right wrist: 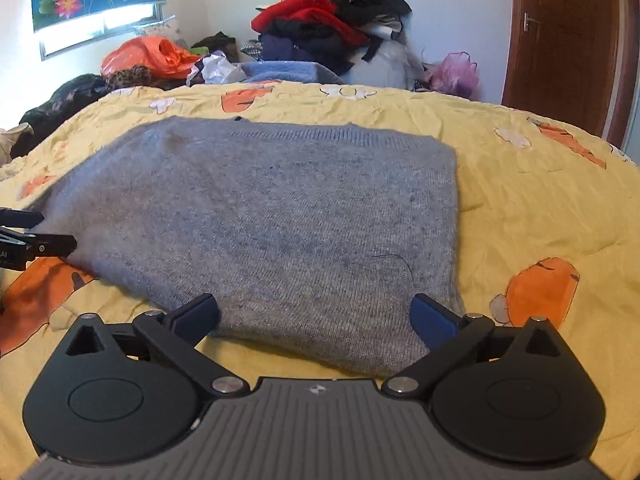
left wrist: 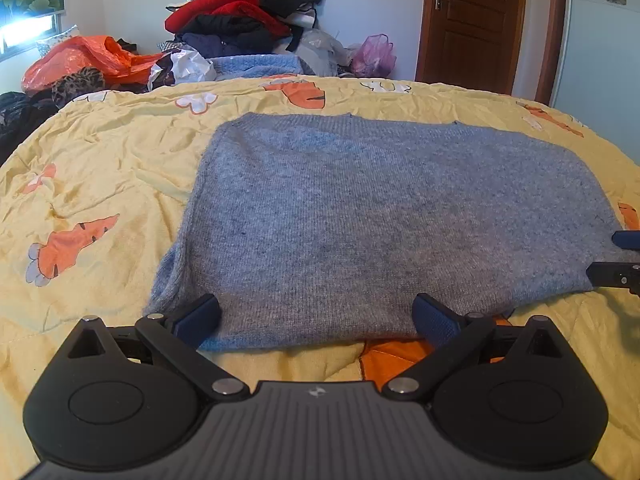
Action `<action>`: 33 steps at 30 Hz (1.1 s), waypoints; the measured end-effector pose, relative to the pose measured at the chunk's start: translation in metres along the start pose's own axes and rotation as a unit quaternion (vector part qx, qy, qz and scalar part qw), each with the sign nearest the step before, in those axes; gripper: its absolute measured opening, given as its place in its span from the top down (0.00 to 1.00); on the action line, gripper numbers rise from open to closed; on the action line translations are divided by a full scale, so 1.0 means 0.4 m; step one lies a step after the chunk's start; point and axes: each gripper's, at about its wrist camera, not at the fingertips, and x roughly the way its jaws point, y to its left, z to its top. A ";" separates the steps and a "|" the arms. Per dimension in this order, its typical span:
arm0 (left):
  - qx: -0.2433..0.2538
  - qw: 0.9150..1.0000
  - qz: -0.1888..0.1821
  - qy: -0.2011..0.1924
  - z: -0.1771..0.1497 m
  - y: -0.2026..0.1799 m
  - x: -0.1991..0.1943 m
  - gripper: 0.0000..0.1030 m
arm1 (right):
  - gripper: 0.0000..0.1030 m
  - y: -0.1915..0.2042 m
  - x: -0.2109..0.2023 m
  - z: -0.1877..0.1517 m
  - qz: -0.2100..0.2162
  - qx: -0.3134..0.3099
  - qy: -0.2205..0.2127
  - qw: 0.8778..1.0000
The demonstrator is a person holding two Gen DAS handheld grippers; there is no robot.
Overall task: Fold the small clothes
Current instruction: 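Roll both tools and close them on the sweater edge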
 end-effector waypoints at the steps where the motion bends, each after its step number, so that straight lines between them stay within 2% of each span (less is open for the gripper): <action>1: -0.002 1.000 0.002 -0.001 -0.001 0.001 -0.003 0.00 | 0.01 -0.001 -0.004 0.004 0.000 0.006 0.001 1.000; 3: -0.019 1.000 0.010 -0.006 -0.004 0.009 -0.027 0.00 | 0.05 -0.011 -0.030 0.008 0.004 0.034 -0.002 0.999; 6: -0.074 0.997 -0.018 -0.024 -0.024 0.053 -0.089 0.00 | 0.05 -0.043 -0.101 0.001 0.047 0.093 -0.022 0.994; 8: -0.142 0.988 -0.045 -0.030 -0.049 0.105 -0.125 0.00 | 0.04 -0.083 -0.142 -0.014 0.083 0.153 -0.027 0.984; 9: -0.184 0.980 -0.065 -0.027 -0.062 0.135 -0.132 0.00 | 0.04 -0.106 -0.153 -0.024 0.096 0.186 -0.025 0.978; 10: -0.236 0.968 -0.087 -0.019 -0.078 0.172 -0.135 0.00 | 0.04 -0.132 -0.159 -0.036 0.107 0.224 -0.020 0.968; 12: -0.319 0.939 -0.127 -0.027 -0.102 0.224 -0.136 0.00 | 0.04 -0.177 -0.155 -0.061 0.127 0.293 -0.008 0.948; 15: -0.402 0.897 -0.184 -0.022 -0.106 0.270 -0.104 0.00 | 0.04 -0.214 -0.133 -0.090 0.143 0.356 0.003 0.924; 16: -0.417 0.887 -0.196 -0.025 -0.101 0.276 -0.090 0.00 | 0.04 -0.215 -0.126 -0.094 0.150 0.366 -0.002 0.918; 17: -0.423 0.883 -0.201 -0.030 -0.092 0.277 -0.077 0.00 | 0.03 -0.216 -0.118 -0.092 0.156 0.374 -0.002 0.914; 19: -0.427 0.881 -0.199 -0.037 -0.069 0.269 -0.050 0.01 | 0.02 -0.212 -0.104 -0.084 0.156 0.384 -0.005 0.910; 20: -0.423 0.884 -0.196 -0.040 -0.056 0.264 -0.036 0.03 | 0.01 -0.209 -0.097 -0.080 0.155 0.384 -0.007 0.910; 22: -0.418 0.890 -0.181 -0.022 -0.035 0.255 0.000 0.35 | 0.01 -0.202 -0.083 -0.068 0.151 0.383 -0.013 0.911; 25: -0.421 0.890 -0.174 -0.018 -0.034 0.253 0.028 0.55 | 0.01 -0.201 -0.068 -0.060 0.146 0.390 -0.022 0.909; 30: -0.412 0.896 -0.167 -0.023 -0.050 0.258 0.028 0.69 | 0.02 -0.213 -0.062 -0.064 0.152 0.413 -0.038 0.897; 33: -0.411 0.896 -0.166 -0.024 -0.054 0.260 0.027 0.70 | 0.05 -0.213 -0.055 -0.061 0.148 0.409 -0.041 0.900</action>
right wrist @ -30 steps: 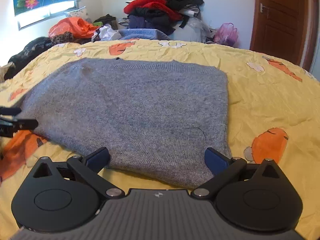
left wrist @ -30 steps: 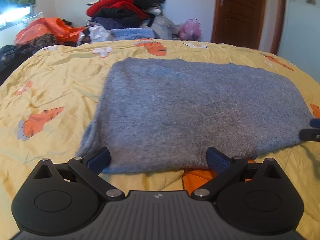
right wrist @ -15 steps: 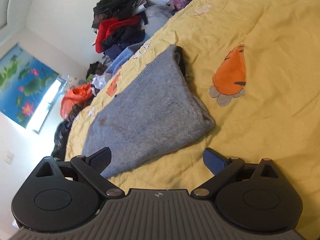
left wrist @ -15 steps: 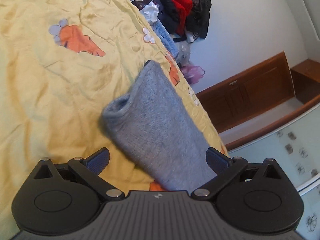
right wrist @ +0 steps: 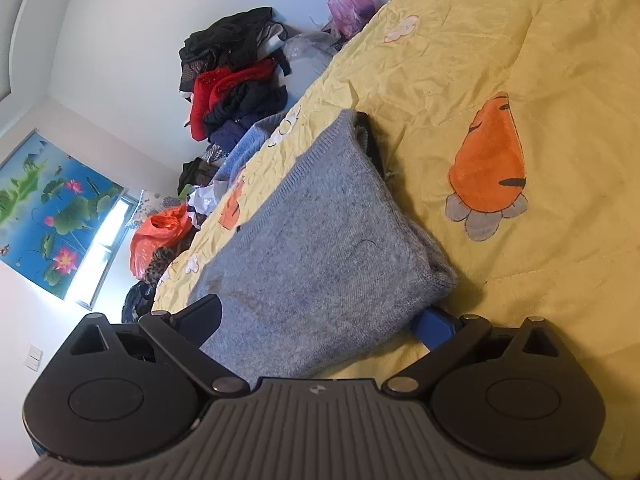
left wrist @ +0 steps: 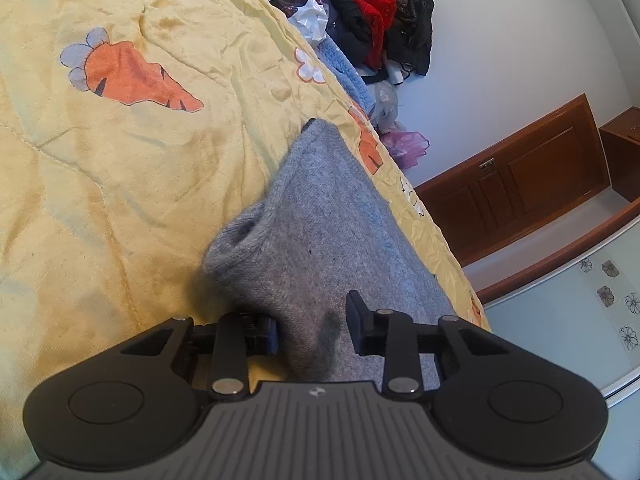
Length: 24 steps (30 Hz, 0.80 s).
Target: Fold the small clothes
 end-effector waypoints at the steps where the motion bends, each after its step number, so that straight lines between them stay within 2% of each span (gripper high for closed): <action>1: 0.003 1.000 0.003 -0.002 -0.001 -0.001 0.002 0.72 | 0.07 0.002 0.004 0.000 -0.004 -0.003 -0.001 1.000; 3: 0.011 1.000 0.013 -0.003 -0.001 -0.005 0.005 0.77 | 0.12 0.005 0.013 -0.002 -0.013 -0.008 -0.008 1.000; 4: 0.013 1.000 0.020 -0.003 -0.001 -0.006 0.008 0.84 | 0.18 0.007 0.018 -0.004 -0.018 -0.012 -0.011 1.000; 6: 0.013 1.000 0.028 -0.001 0.001 -0.004 0.012 0.90 | 0.35 0.006 0.032 -0.004 -0.032 -0.019 -0.013 0.999; 8: 0.016 0.999 0.033 0.000 0.003 -0.005 0.012 0.92 | 0.80 -0.008 0.049 -0.001 -0.054 -0.015 -0.008 0.998; 9: 0.022 0.999 0.037 0.001 0.003 -0.010 0.011 0.93 | 0.85 -0.023 0.057 0.000 -0.056 -0.004 -0.004 0.998; 12: 0.038 0.998 0.046 -0.001 0.003 -0.025 0.004 0.95 | 0.85 -0.031 0.059 0.001 -0.047 0.005 -0.009 0.999; 15: 0.044 0.999 0.026 -0.015 0.008 -0.045 -0.042 0.96 | 0.85 -0.010 0.036 -0.004 -0.032 -0.009 -0.022 0.999; 19: 0.069 0.997 -0.004 -0.021 0.007 -0.082 -0.139 0.96 | 0.85 0.034 -0.050 -0.001 0.006 -0.038 -0.029 0.999; 24: 0.069 0.998 -0.008 -0.009 -0.053 -0.050 -0.270 0.97 | 0.85 0.034 -0.178 -0.019 0.030 -0.035 -0.024 0.999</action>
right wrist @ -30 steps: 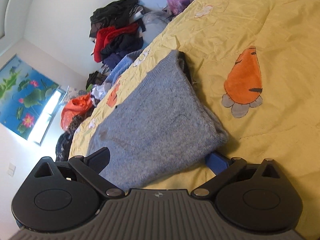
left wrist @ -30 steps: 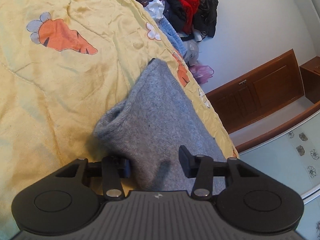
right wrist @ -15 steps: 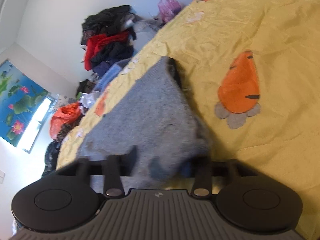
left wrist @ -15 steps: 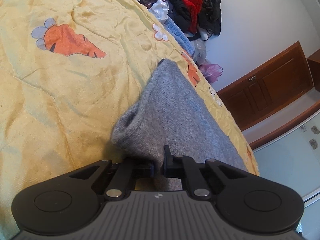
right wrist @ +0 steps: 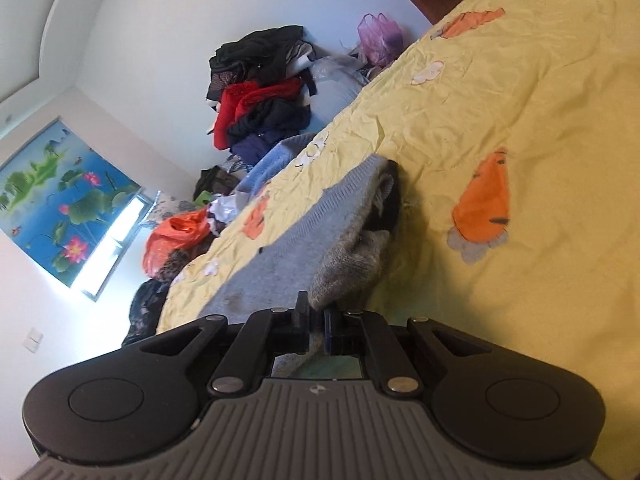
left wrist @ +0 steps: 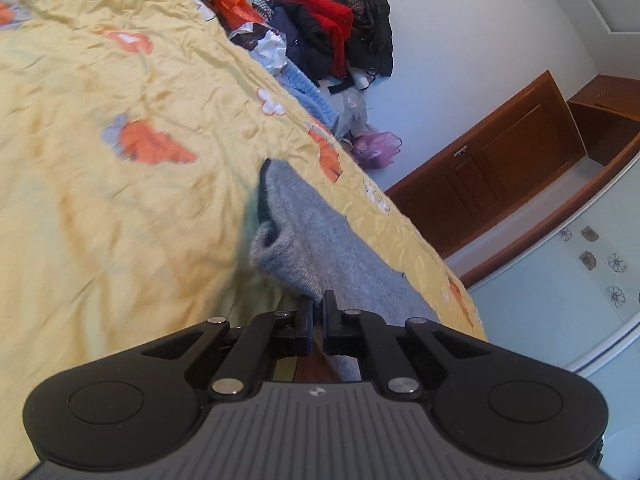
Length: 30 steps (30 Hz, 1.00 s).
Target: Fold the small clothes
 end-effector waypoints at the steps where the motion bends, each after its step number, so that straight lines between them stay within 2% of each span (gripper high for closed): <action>1: 0.004 1.000 0.013 0.006 -0.017 0.015 -0.013 0.97 | 0.85 -0.006 -0.020 -0.009 0.004 0.003 0.004 1.000; 3: -0.010 0.999 0.043 0.015 -0.042 0.073 -0.020 0.97 | 0.87 -0.035 -0.037 -0.035 0.003 0.011 0.026 1.000; 5: -0.055 0.996 0.064 0.027 -0.055 0.138 -0.012 0.97 | 0.75 -0.066 -0.037 -0.058 -0.031 0.014 0.031 0.999; 6: -0.082 0.995 0.048 0.024 -0.060 0.163 -0.014 0.95 | 0.68 -0.081 -0.033 -0.066 -0.048 0.024 0.034 0.998; 7: -0.103 0.994 0.040 0.021 -0.061 0.173 -0.016 0.95 | 0.47 -0.096 -0.028 -0.067 -0.056 0.042 0.035 0.997; 8: -0.107 0.993 0.040 0.020 -0.059 0.171 -0.015 0.94 | 0.38 -0.107 -0.029 -0.068 -0.049 0.060 0.027 0.997; 11: -0.102 0.994 0.023 0.020 -0.053 0.147 0.011 0.75 | 0.38 -0.113 -0.011 -0.061 -0.030 0.082 0.021 0.996; 13: -0.100 0.995 -0.006 0.010 -0.053 0.128 0.034 0.42 | 0.38 -0.112 0.021 -0.057 -0.039 0.081 0.028 0.996; 14: -0.090 0.996 -0.012 0.003 -0.049 0.110 0.045 0.34 | 0.42 -0.112 0.038 -0.058 -0.039 0.083 0.029 0.995; 15: -0.081 0.997 -0.016 -0.004 -0.048 0.092 0.058 0.21 | 0.41 -0.107 0.052 -0.058 -0.035 0.078 0.024 0.996; 16: -0.074 0.997 -0.017 -0.010 -0.048 0.077 0.071 0.14 | 0.41 -0.101 0.069 -0.055 -0.032 0.074 0.023 0.996; 20: -0.065 0.997 0.003 -0.032 -0.034 0.045 0.129 0.15 | 0.43 -0.081 0.140 -0.050 -0.017 0.069 0.009 0.997; 22: -0.071 0.997 0.008 -0.035 -0.025 0.040 0.144 0.16 | 0.53 -0.075 0.175 -0.049 -0.020 0.070 0.009 0.997; 24: -0.076 0.997 0.006 -0.030 -0.020 0.039 0.156 0.21 | 0.61 -0.075 0.200 -0.053 -0.017 0.074 0.013 0.997; 26: -0.078 0.997 0.008 -0.025 -0.019 0.044 0.165 0.39 | 0.73 -0.080 0.214 -0.055 -0.018 0.076 0.016 0.997; 27: -0.080 0.997 0.007 -0.014 -0.018 0.048 0.173 0.59 | 0.76 -0.087 0.218 -0.054 -0.017 0.082 0.018 0.996; 28: -0.083 0.996 0.012 0.001 -0.019 0.055 0.186 0.72 | 0.80 -0.096 0.221 -0.053 -0.010 0.093 0.020 0.995; 29: -0.079 0.997 0.024 0.009 -0.024 0.059 0.195 0.79 | 0.82 -0.104 0.222 -0.051 -0.001 0.103 0.024 0.994; 30: -0.071 0.997 0.034 0.010 -0.027 0.060 0.200 0.91 | 0.83 -0.110 0.224 -0.050 0.001 0.110 0.025 0.994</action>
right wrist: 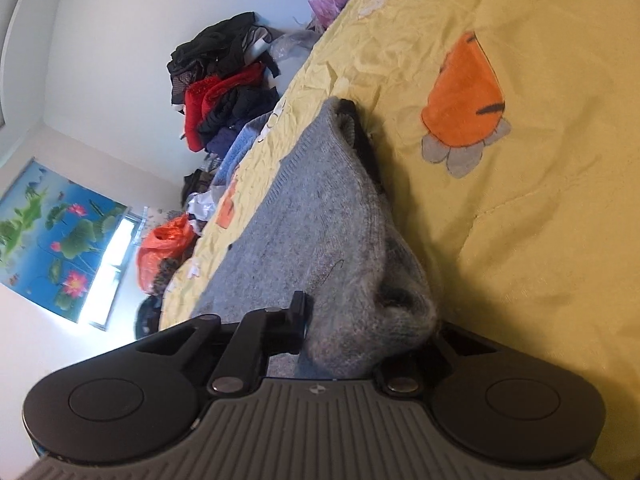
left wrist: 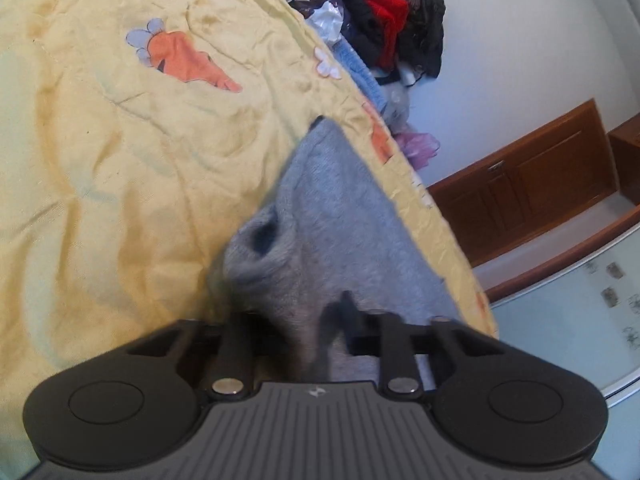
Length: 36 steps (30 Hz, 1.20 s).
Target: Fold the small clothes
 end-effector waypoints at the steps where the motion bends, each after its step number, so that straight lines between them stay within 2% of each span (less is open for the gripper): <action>1: 0.004 1.000 0.005 -0.002 -0.001 0.000 0.001 0.93 | 0.85 -0.002 0.002 0.002 0.001 0.002 0.001 1.000; 4: 0.028 0.999 0.015 -0.018 -0.001 -0.024 -0.020 0.95 | 0.86 0.014 0.001 -0.003 -0.008 -0.019 -0.003 1.000; 7: 0.062 0.998 -0.013 -0.029 0.001 -0.065 -0.084 0.96 | 0.86 0.057 -0.032 -0.010 -0.005 -0.056 -0.016 0.998; 11: 0.086 0.995 -0.044 -0.022 -0.014 -0.074 -0.211 0.96 | 0.86 0.098 -0.119 -0.025 0.032 -0.079 0.003 0.996; 14: 0.090 0.996 -0.026 -0.006 -0.045 -0.029 -0.275 0.96 | 0.86 0.087 -0.202 -0.058 0.033 -0.078 0.029 0.996; 18: 0.066 0.996 0.023 0.054 -0.069 0.063 -0.233 0.93 | 0.85 0.032 -0.221 -0.124 -0.006 -0.062 0.066 0.996; 20: 0.052 0.997 0.022 0.054 -0.064 0.084 -0.245 0.91 | 0.76 0.020 -0.216 -0.134 -0.047 -0.059 0.075 0.994; 21: 0.053 0.997 0.033 0.048 -0.052 0.079 -0.260 0.87 | 0.74 0.024 -0.227 -0.127 -0.053 -0.061 0.068 0.994; 22: 0.068 0.996 0.044 0.031 -0.036 0.066 -0.282 0.79 | 0.64 0.035 -0.248 -0.111 -0.054 -0.072 0.051 0.995; 23: 0.088 0.995 0.052 0.002 -0.018 0.048 -0.304 0.73 | 0.46 0.049 -0.278 -0.091 -0.056 -0.090 0.019 0.994; 24: 0.115 0.990 0.063 -0.044 -0.005 0.022 -0.325 0.56 | 0.38 0.067 -0.304 -0.066 -0.057 -0.113 -0.017 0.992; 25: 0.151 0.982 0.076 -0.087 0.003 -0.012 -0.335 0.27 | 0.28 0.084 -0.322 -0.043 -0.056 -0.137 -0.047 0.988; 26: 0.195 0.970 0.089 -0.118 0.008 -0.052 -0.329 0.15 | 0.28 0.102 -0.323 -0.013 -0.060 -0.166 -0.066 0.982; 27: 0.246 0.955 0.098 -0.136 0.009 -0.097 -0.306 0.10 | 0.28 0.123 -0.310 0.012 -0.070 -0.193 -0.071 0.976; 29: 0.344 0.921 0.112 -0.145 0.008 -0.177 -0.229 0.10 | 0.27 0.159 -0.245 0.060 -0.085 -0.257 -0.059 0.961; 30: 0.381 0.907 0.118 -0.134 0.013 -0.205 -0.172 0.10 | 0.27 0.167 -0.197 0.082 -0.097 -0.283 -0.049 0.953; 31: 0.404 0.898 0.129 -0.115 0.026 -0.225 -0.112 0.10 | 0.27 0.172 -0.148 0.103 -0.108 -0.303 -0.039 0.946; 33: 0.412 0.894 0.155 -0.079 0.069 -0.246 0.004 0.11 | 0.28 0.168 -0.047 0.152 -0.121 -0.314 -0.007 0.942; 34: 0.407 0.897 0.161 -0.057 0.094 -0.249 0.056 0.11 | 0.29 0.166 0.004 0.173 -0.123 -0.309 0.015 0.943; 36: 0.383 0.912 0.145 -0.015 0.136 -0.244 0.135 0.13 | 0.29 0.155 0.084 0.201 -0.128 -0.294 0.056 0.945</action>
